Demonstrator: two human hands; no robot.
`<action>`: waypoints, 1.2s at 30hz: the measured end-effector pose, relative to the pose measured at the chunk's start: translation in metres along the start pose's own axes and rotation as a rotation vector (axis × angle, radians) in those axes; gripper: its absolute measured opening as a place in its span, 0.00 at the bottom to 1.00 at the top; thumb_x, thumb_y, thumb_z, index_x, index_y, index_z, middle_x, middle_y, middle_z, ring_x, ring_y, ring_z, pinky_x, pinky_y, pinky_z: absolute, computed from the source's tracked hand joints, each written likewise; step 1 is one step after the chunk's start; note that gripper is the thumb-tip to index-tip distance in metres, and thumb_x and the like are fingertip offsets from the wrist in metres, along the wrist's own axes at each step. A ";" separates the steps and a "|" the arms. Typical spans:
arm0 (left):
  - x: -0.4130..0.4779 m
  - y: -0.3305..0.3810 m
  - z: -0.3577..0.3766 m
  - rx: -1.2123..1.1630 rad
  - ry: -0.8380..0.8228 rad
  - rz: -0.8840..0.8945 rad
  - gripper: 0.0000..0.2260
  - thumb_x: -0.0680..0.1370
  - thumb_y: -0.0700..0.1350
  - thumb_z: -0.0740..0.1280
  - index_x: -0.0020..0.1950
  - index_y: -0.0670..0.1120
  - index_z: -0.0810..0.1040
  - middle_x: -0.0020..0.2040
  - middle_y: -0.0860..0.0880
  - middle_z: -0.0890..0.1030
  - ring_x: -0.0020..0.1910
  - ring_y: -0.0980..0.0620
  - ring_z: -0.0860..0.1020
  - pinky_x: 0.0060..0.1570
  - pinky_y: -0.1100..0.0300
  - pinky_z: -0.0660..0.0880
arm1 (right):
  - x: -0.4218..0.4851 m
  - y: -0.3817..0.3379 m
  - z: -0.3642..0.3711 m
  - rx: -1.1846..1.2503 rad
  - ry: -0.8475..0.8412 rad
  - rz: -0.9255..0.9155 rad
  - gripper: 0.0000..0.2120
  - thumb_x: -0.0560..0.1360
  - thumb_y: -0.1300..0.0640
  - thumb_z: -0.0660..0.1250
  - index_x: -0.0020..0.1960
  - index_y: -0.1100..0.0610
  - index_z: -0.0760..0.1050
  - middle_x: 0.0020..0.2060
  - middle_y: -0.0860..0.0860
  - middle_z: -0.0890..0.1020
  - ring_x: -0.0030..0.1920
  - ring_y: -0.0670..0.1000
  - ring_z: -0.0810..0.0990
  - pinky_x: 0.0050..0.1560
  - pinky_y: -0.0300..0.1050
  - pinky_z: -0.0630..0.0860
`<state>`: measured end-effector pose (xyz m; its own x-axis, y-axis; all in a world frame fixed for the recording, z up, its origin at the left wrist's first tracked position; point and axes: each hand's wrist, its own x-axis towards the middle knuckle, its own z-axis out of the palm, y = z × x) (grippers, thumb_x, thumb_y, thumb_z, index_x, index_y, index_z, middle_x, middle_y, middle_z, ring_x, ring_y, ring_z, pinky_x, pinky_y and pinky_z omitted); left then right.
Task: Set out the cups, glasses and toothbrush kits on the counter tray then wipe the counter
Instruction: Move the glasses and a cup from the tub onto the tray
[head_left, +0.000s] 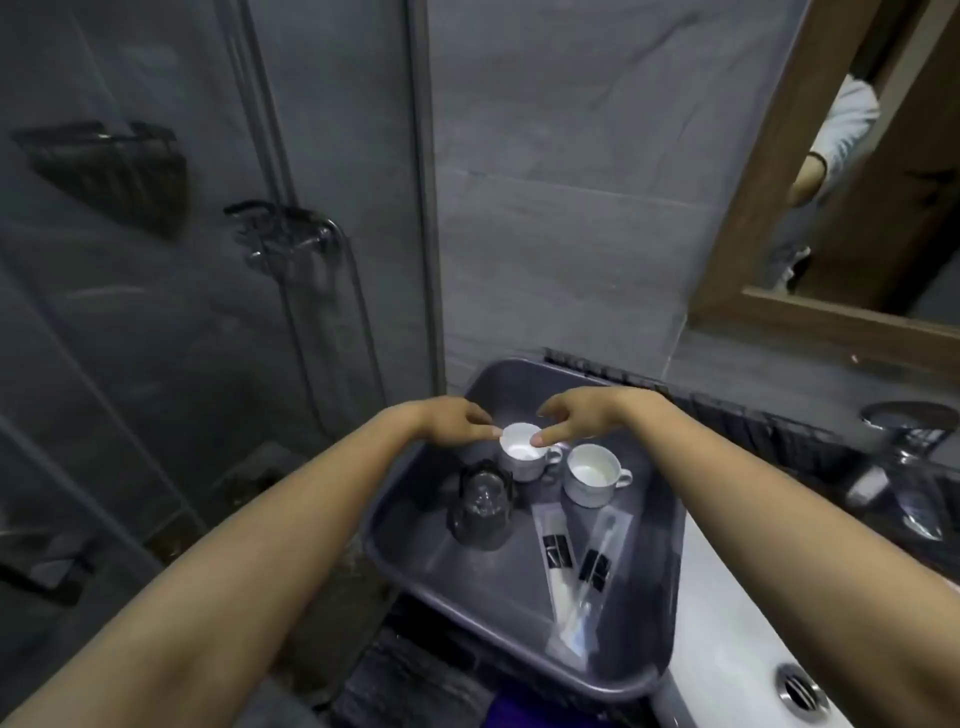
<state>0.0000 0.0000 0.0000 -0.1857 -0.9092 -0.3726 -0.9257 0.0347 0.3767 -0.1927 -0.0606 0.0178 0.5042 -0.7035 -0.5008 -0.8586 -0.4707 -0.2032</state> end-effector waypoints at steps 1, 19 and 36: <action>0.001 -0.001 0.006 -0.004 -0.005 0.000 0.24 0.77 0.58 0.59 0.69 0.47 0.69 0.71 0.49 0.70 0.69 0.50 0.68 0.70 0.57 0.61 | 0.002 0.003 0.005 0.010 -0.003 0.004 0.35 0.73 0.38 0.64 0.73 0.57 0.63 0.71 0.53 0.70 0.69 0.54 0.70 0.71 0.48 0.64; 0.009 -0.017 0.088 -0.337 0.164 -0.074 0.36 0.63 0.49 0.78 0.65 0.45 0.66 0.60 0.48 0.74 0.54 0.53 0.72 0.52 0.64 0.67 | 0.054 0.076 0.070 0.006 -0.075 0.156 0.52 0.65 0.38 0.72 0.77 0.52 0.46 0.77 0.53 0.53 0.76 0.60 0.53 0.73 0.59 0.59; 0.016 -0.005 0.097 -0.272 0.310 -0.193 0.34 0.60 0.48 0.78 0.62 0.43 0.69 0.61 0.45 0.73 0.57 0.48 0.74 0.50 0.60 0.70 | 0.054 0.086 0.071 0.000 0.092 0.122 0.38 0.60 0.45 0.76 0.65 0.55 0.66 0.61 0.54 0.72 0.59 0.58 0.74 0.56 0.51 0.76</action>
<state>-0.0310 0.0253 -0.0904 0.1279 -0.9711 -0.2018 -0.8060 -0.2203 0.5494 -0.2455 -0.1011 -0.0868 0.4027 -0.8012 -0.4425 -0.9139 -0.3790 -0.1455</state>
